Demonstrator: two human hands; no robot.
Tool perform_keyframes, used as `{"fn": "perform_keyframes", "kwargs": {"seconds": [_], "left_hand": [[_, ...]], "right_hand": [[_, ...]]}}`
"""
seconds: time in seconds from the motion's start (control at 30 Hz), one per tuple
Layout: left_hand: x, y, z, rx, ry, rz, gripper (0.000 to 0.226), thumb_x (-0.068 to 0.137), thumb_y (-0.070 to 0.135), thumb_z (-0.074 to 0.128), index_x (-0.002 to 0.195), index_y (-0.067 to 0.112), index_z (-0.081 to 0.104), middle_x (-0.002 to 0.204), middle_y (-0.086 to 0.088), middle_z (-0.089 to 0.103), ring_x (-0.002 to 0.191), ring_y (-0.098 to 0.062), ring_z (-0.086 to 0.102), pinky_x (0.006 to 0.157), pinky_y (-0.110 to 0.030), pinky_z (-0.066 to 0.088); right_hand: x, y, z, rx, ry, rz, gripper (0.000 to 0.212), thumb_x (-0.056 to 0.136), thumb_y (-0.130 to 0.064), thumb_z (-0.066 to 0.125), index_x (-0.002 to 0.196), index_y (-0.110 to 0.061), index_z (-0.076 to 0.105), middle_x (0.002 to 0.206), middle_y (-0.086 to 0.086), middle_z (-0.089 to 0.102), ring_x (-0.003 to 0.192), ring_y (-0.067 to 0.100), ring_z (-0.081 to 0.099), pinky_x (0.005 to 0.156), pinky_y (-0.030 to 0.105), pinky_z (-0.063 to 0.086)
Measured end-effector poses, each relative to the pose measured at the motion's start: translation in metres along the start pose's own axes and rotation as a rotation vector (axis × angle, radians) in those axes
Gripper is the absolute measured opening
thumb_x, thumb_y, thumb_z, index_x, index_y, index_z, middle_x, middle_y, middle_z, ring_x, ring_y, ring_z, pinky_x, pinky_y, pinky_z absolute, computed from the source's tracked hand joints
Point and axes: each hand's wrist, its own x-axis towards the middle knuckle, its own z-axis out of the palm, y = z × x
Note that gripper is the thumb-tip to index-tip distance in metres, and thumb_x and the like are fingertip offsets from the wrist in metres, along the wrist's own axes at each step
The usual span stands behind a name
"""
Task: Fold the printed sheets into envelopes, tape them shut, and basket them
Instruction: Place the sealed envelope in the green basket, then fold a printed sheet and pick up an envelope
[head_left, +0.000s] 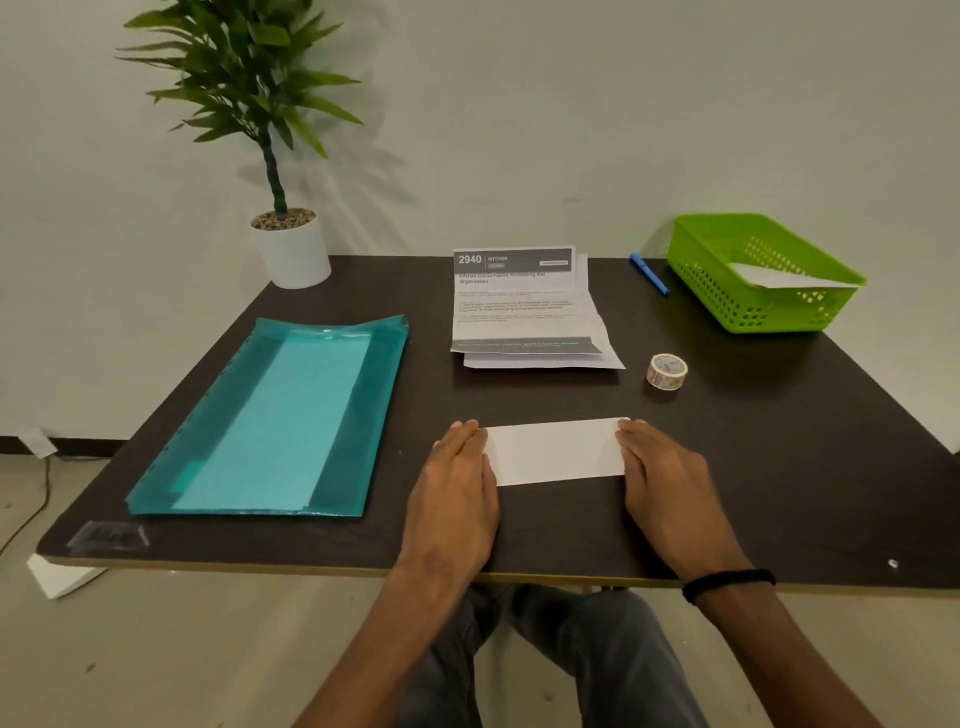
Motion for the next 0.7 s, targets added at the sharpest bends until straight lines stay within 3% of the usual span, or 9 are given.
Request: {"fn": "perform_keyframes", "kwargs": {"seconds": [0.27, 0.43, 0.6, 0.7], "left_hand": [[0.000, 0.003, -0.001, 0.021, 0.031, 0.018, 0.054, 0.109, 0.021, 0.046, 0.160, 0.017, 0.030, 0.169, 0.000, 0.027, 0.156, -0.012, 0.019, 0.121, -0.019, 0.002], [0.004, -0.005, -0.011, -0.048, 0.021, 0.080, 0.051, 0.108, 0.031, 0.048, 0.157, 0.019, 0.040, 0.164, 0.001, 0.038, 0.152, -0.012, 0.030, 0.123, -0.021, 0.017], [0.026, -0.027, -0.043, -0.165, 0.153, 0.082, 0.037, 0.103, 0.034, 0.059, 0.138, 0.022, 0.064, 0.139, 0.004, 0.064, 0.129, -0.011, 0.056, 0.105, -0.012, 0.029], [0.055, -0.057, -0.064, -0.107, 0.312, 0.017, 0.030, 0.100, 0.031, 0.062, 0.126, 0.019, 0.073, 0.124, 0.000, 0.073, 0.117, -0.019, 0.063, 0.102, -0.022, 0.039]], "right_hand": [[-0.014, 0.006, 0.000, 0.076, 0.019, 0.031, 0.039, 0.106, -0.012, 0.052, 0.145, -0.011, 0.058, 0.153, 0.008, 0.054, 0.145, 0.023, 0.047, 0.122, 0.034, 0.029], [-0.002, -0.003, -0.003, -0.005, -0.026, 0.031, 0.034, 0.103, -0.014, 0.058, 0.136, -0.011, 0.065, 0.144, 0.008, 0.061, 0.135, 0.025, 0.054, 0.117, 0.037, 0.037], [0.019, -0.055, 0.006, 0.041, 0.019, -0.240, 0.028, 0.096, -0.015, 0.070, 0.124, -0.015, 0.073, 0.131, 0.003, 0.070, 0.125, 0.021, 0.061, 0.109, 0.026, 0.037], [0.043, -0.095, 0.021, 0.097, -0.019, -0.404, 0.025, 0.092, -0.012, 0.075, 0.117, -0.014, 0.076, 0.121, 0.001, 0.074, 0.114, 0.019, 0.068, 0.103, 0.017, 0.037]]}}
